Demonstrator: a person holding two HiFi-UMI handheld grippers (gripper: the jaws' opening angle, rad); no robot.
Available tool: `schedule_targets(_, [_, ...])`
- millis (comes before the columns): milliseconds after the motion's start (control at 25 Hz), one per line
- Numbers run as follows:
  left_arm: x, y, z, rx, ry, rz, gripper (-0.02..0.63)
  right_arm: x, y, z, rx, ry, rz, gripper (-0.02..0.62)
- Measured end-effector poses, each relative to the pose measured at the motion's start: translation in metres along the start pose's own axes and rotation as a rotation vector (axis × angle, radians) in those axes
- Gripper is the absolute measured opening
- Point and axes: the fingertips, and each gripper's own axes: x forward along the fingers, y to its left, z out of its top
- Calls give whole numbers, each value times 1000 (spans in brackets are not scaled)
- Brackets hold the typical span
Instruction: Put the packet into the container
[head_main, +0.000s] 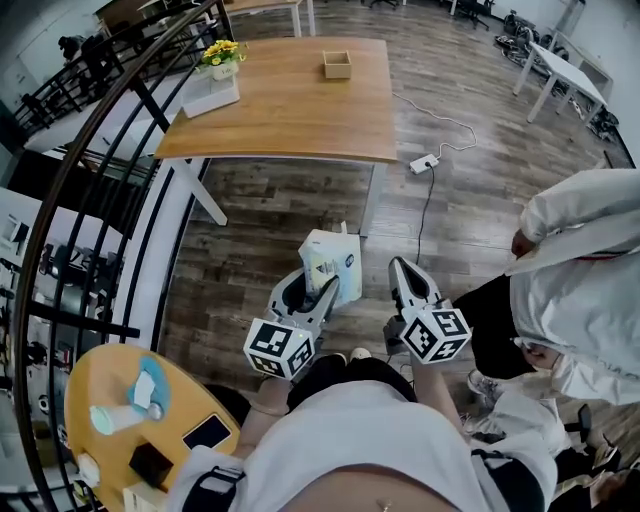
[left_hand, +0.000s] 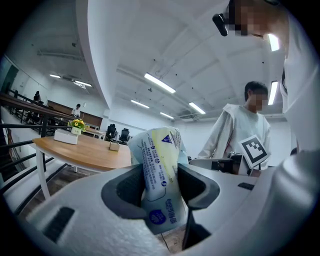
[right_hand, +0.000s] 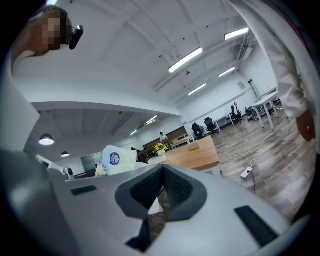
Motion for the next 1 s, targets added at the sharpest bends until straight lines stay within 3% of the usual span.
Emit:
schedule_targets(560, [-11, 12, -10, 8, 13, -36, 190, 12, 18, -16, -3, -12, 1, 12])
schedule_targets(1000, [11, 19, -15, 2, 24, -43, 189, 21, -6, -16, 8, -22, -26, 12])
